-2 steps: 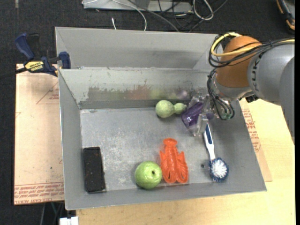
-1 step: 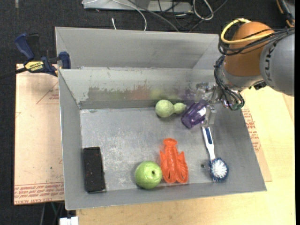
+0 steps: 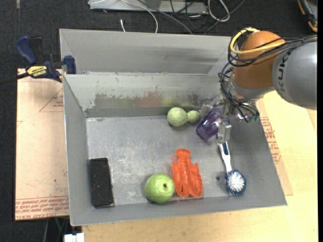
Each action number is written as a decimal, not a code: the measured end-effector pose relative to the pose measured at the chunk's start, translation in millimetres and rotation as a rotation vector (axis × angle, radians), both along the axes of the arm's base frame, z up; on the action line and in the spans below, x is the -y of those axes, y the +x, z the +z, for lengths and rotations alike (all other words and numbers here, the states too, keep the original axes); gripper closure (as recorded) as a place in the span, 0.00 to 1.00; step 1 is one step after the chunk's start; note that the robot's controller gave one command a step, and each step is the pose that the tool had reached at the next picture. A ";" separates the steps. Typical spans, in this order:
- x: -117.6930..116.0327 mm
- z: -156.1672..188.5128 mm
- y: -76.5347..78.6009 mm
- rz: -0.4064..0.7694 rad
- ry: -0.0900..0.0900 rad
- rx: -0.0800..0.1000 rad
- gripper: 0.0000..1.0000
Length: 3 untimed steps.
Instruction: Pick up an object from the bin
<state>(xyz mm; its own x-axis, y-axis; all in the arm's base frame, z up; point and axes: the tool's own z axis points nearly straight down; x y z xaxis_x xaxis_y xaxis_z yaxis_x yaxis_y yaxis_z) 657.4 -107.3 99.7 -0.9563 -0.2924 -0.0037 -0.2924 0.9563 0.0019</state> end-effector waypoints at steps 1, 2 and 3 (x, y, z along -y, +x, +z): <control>11.5 -29.5 0.4 -0.326 0.000 0.018 0.00; 18.6 -29.0 -0.9 -0.088 0.001 0.010 1.00; 18.6 -28.8 -0.9 -0.088 0.001 0.010 1.00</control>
Offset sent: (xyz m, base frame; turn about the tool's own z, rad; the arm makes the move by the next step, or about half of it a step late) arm -0.0021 -0.0192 -0.0297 0.0847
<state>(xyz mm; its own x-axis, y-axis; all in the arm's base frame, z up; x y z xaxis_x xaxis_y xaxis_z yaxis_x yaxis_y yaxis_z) 656.5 -125.9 70.9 -0.9781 -0.2075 -0.0140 -0.2075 0.9782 0.0006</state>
